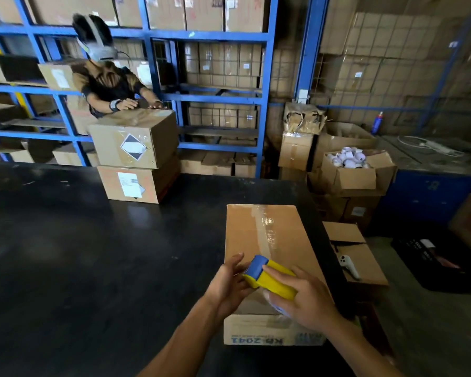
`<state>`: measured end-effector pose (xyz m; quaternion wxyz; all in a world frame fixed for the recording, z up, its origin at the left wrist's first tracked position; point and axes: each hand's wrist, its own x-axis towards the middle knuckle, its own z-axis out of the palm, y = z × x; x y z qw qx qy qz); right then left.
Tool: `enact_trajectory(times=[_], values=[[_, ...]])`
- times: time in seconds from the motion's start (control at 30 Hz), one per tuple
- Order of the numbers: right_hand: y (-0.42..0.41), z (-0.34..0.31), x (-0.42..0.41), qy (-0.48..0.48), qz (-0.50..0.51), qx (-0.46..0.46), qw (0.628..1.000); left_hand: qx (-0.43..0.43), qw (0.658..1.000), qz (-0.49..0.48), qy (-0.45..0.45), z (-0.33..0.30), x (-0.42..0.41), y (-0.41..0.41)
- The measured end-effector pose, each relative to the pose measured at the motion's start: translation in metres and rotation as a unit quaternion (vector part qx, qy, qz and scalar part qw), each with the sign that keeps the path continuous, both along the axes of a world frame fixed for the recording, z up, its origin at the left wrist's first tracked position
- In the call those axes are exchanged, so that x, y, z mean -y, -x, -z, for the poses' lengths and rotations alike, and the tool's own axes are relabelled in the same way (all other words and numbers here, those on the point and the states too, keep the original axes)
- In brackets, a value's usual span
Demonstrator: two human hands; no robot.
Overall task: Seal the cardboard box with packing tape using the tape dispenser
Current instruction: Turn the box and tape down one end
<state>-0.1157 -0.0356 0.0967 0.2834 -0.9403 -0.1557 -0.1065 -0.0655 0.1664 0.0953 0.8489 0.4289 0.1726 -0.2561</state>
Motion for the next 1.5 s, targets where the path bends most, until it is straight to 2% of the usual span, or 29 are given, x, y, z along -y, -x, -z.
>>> enact_trajectory(times=[0.17,0.33,0.5,0.63,0.8,0.9,1.17,1.5], values=[[-0.002,-0.006,-0.018,0.006,-0.033,0.013,0.999,-0.06,0.994,-0.055,-0.069,0.003,-0.009,-0.005],[0.005,-0.013,-0.016,0.033,-0.04,-0.01,0.999,-0.06,0.975,-0.151,-0.149,0.002,-0.001,-0.002],[0.016,-0.025,0.026,0.098,-0.032,-0.041,0.994,-0.026,0.954,-0.241,-0.176,0.007,-0.011,0.02],[0.035,-0.021,0.067,0.163,-0.056,-0.04,0.984,0.078,0.928,-0.265,-0.25,0.026,-0.009,0.065],[0.038,-0.01,0.06,0.269,-0.079,-0.029,0.96,0.017,0.921,-0.34,-0.191,0.06,0.019,0.082],[0.038,-0.008,0.056,0.314,-0.09,-0.026,0.945,-0.019,0.922,-0.349,-0.164,0.073,0.019,0.083],[0.03,0.003,0.045,0.389,-0.094,-0.045,0.915,-0.079,0.893,-0.392,-0.208,0.074,0.026,0.078],[0.026,0.015,0.036,0.414,-0.068,-0.055,0.906,-0.098,0.889,-0.39,-0.22,0.089,0.024,0.069]])
